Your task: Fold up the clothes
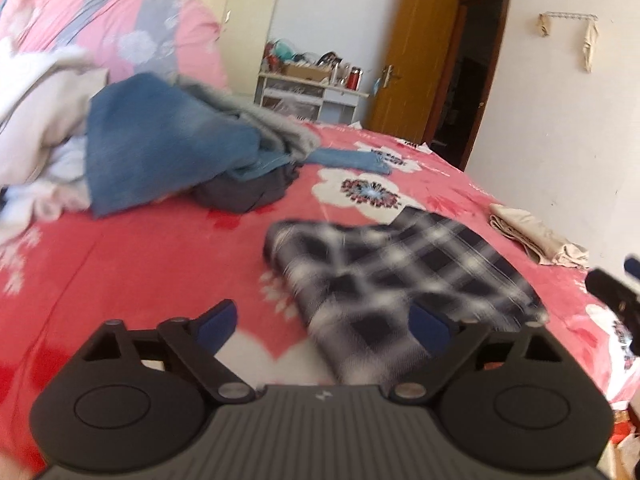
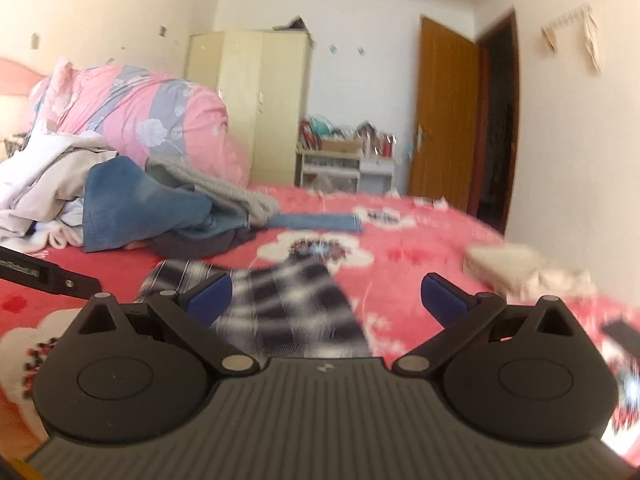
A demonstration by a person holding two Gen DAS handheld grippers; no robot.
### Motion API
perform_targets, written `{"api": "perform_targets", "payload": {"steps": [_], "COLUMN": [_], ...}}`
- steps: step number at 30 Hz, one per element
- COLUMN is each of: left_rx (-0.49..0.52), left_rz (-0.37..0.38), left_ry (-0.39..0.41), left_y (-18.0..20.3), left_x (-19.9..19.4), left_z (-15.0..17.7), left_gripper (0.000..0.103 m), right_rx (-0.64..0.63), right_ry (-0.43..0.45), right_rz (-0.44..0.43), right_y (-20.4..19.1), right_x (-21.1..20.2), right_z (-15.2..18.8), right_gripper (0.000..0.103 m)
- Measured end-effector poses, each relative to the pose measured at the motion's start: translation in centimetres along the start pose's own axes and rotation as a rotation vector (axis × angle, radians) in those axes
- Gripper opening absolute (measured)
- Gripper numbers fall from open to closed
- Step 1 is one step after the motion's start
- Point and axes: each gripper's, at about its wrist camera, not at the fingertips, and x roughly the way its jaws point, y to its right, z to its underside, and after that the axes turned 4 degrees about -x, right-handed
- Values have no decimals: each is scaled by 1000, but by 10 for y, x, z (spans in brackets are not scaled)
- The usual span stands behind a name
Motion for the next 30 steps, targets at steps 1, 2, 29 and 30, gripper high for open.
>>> {"api": "perform_targets", "payload": {"steps": [1, 2, 29, 30], "left_rx": [15, 25, 61, 54], "left_rz": [1, 3, 105, 108], "left_ry": [13, 24, -51, -62], "left_y": [4, 8, -5, -5], "left_x": [8, 15, 153, 161], "left_z": [-2, -3, -30, -30], "left_gripper": [79, 72, 33, 33], "right_rx": [-21, -39, -92, -101], "right_ry": [13, 27, -307, -351], "right_rz": [-18, -49, -250, -219], "right_y": [0, 0, 17, 17], "right_x": [7, 14, 213, 223], "right_z": [-3, -6, 0, 17], "right_gripper": [98, 91, 13, 12]}}
